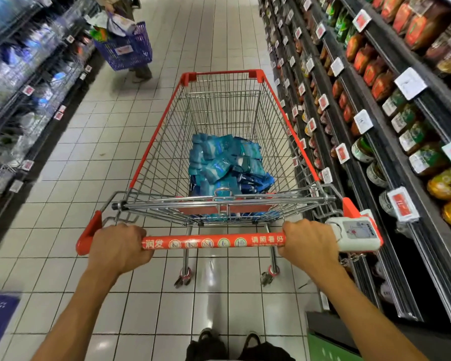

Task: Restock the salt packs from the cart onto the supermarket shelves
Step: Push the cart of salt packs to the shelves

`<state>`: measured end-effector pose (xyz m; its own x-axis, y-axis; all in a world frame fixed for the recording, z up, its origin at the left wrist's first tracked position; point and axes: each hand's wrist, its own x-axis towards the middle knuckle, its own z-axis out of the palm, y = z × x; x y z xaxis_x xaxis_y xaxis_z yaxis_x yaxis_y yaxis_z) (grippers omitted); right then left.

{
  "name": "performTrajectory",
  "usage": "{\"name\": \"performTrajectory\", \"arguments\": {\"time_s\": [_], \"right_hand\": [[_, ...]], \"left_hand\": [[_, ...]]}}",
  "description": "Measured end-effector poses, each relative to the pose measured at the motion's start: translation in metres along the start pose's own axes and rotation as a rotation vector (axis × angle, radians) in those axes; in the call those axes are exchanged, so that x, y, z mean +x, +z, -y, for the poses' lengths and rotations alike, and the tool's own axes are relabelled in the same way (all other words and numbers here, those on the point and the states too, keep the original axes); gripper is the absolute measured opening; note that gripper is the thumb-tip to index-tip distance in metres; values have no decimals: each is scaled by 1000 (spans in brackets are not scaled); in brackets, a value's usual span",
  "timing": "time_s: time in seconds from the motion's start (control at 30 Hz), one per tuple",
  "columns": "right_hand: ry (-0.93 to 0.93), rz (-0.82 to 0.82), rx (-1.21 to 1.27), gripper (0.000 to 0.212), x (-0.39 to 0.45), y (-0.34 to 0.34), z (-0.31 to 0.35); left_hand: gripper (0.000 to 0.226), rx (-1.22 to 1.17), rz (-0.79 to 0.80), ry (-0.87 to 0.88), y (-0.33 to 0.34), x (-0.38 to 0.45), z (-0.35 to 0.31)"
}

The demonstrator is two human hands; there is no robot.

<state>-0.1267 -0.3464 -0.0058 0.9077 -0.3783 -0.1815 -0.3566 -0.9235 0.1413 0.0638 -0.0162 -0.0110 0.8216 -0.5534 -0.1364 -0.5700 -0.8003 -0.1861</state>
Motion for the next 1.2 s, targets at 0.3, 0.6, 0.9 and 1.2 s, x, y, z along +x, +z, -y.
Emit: {"name": "performTrajectory", "arguments": {"time_s": [0.3,0.6,0.9,1.2], "right_hand": [[-5,-44,-42,36,50,-10,-16],[2,-60,-74,28,135,-23,-33],[39,-75,-82,27,237,-44,-41],[58,-55,-91,28,362,-61,-64]], "left_hand": [[39,57,-17,-19,-6,51,-4],[38,50,-26,-33,-19,144,-3],[40,19,-62,3,-31,254,15],[40,45,-108,58,-40,383,27]]}}
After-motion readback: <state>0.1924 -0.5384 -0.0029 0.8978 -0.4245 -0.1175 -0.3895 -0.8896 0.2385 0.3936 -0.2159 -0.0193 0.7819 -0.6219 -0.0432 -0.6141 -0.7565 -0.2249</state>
